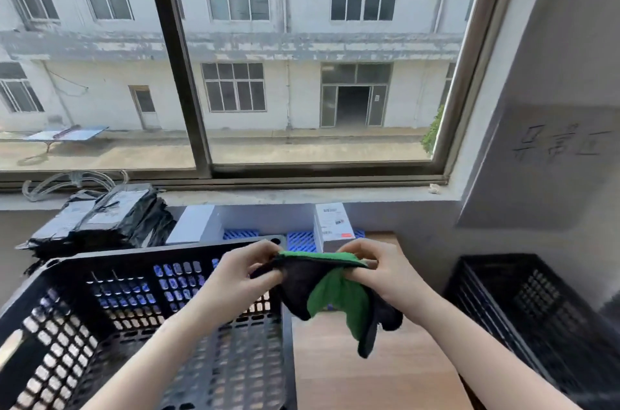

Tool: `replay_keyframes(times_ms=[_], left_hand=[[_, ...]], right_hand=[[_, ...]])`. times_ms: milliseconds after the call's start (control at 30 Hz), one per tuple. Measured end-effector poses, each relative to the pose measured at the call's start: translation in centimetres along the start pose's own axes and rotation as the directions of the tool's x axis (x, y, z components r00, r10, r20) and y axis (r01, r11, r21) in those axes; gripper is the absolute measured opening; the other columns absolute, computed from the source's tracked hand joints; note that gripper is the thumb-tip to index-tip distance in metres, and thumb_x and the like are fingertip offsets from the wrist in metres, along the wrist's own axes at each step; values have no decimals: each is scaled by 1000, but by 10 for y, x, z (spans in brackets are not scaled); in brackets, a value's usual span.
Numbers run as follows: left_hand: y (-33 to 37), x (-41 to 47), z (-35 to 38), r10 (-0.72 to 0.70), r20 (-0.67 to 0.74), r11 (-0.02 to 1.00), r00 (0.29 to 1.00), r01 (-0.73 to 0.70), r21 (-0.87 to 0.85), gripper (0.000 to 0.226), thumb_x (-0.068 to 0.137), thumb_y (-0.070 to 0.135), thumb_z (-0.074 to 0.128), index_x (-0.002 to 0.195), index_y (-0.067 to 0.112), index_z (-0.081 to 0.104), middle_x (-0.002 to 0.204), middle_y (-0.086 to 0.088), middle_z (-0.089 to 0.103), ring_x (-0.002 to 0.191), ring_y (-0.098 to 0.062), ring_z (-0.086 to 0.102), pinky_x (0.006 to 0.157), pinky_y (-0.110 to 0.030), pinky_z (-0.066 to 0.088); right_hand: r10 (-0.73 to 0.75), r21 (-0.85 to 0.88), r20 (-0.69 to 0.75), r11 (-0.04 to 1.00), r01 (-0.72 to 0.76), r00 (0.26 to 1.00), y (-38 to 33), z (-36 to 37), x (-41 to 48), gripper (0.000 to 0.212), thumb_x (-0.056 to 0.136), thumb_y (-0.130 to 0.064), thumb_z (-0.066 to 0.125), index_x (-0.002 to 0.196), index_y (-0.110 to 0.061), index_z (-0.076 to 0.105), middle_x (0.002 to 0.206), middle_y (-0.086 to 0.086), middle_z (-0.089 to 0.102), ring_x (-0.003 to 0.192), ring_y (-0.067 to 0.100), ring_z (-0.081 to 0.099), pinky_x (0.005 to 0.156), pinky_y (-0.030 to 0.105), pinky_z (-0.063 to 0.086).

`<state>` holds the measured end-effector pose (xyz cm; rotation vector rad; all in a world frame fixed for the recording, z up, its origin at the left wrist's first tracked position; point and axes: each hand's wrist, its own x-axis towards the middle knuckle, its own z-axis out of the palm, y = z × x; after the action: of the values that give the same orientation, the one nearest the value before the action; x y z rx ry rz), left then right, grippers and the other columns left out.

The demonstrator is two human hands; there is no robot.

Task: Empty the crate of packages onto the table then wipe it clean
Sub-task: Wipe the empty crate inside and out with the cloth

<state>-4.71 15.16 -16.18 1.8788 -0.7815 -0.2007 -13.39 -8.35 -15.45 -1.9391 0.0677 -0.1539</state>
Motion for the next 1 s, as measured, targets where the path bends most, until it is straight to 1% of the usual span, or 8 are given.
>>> replay_keyframes(times_ms=[100, 233, 333, 467, 600, 767, 933, 1000], left_hand=[[0, 32, 16, -4, -11, 999, 1000, 4, -38, 21, 84, 11, 69, 87, 32, 67, 87, 4, 71, 84, -4, 65, 79, -18, 48], [-8, 71, 32, -17, -102, 999, 995, 13, -40, 21, 88, 6, 67, 88, 27, 69, 84, 7, 70, 79, -2, 63, 73, -16, 47], [-13, 95, 42, -43, -130, 995, 991, 31, -95, 16, 91, 9, 65, 89, 24, 68, 82, 3, 69, 71, -3, 61, 66, -24, 52], [-24, 125, 55, -43, -162, 997, 986, 31, -77, 14, 91, 12, 65, 89, 26, 67, 80, 1, 67, 69, -11, 59, 63, -38, 52], [-33, 147, 74, -94, -175, 993, 980, 81, -85, 21, 92, 14, 64, 83, 33, 66, 72, 10, 63, 59, -7, 51, 60, -31, 47], [-39, 169, 111, -162, -162, 987, 973, 160, -28, 19, 91, 14, 65, 83, 31, 66, 66, 15, 62, 56, -10, 48, 59, -30, 46], [-51, 184, 143, -253, -217, 964, 943, 264, 20, 15, 92, 17, 63, 91, 31, 62, 79, -10, 67, 60, -19, 58, 61, -41, 50], [-54, 185, 154, -280, -254, 950, 926, 305, 63, 13, 93, 17, 62, 91, 30, 61, 77, -8, 69, 67, -24, 65, 62, -43, 50]], right_hand=[[10, -98, -16, 995, -11, 1000, 14, -20, 14, 19, 77, -3, 72, 89, -18, 71, 90, 2, 72, 76, 7, 62, 77, 27, 52], [66, -177, -76, 981, -79, 995, 31, -44, 36, 23, 62, -31, 74, 85, -32, 71, 83, -10, 71, 75, 7, 62, 76, 26, 52], [90, -181, -63, 978, -100, 994, 45, -65, 49, 20, 67, -17, 79, 77, -34, 71, 73, -13, 68, 67, 5, 58, 71, 22, 49], [139, -164, -34, 976, -143, 990, 64, -95, 58, 15, 72, -18, 81, 82, -27, 74, 75, -9, 70, 68, 7, 58, 70, 22, 48], [167, -73, -73, 982, -172, 983, 88, -128, 65, 9, 79, -11, 75, 86, -16, 76, 88, 5, 75, 79, 11, 67, 79, 28, 53], [163, -68, -75, 983, -168, 984, 122, -166, 87, 8, 83, -12, 72, 88, -17, 77, 88, -1, 75, 83, 7, 67, 78, 18, 51], [123, -134, 5, 984, -122, 992, 160, -199, 123, 15, 81, -13, 73, 87, -26, 76, 89, -7, 75, 89, 12, 67, 80, 23, 51], [102, -153, 58, 984, -92, 993, 170, -209, 135, 21, 80, -10, 72, 82, -31, 75, 85, -10, 74, 83, 7, 66, 75, 20, 49]])
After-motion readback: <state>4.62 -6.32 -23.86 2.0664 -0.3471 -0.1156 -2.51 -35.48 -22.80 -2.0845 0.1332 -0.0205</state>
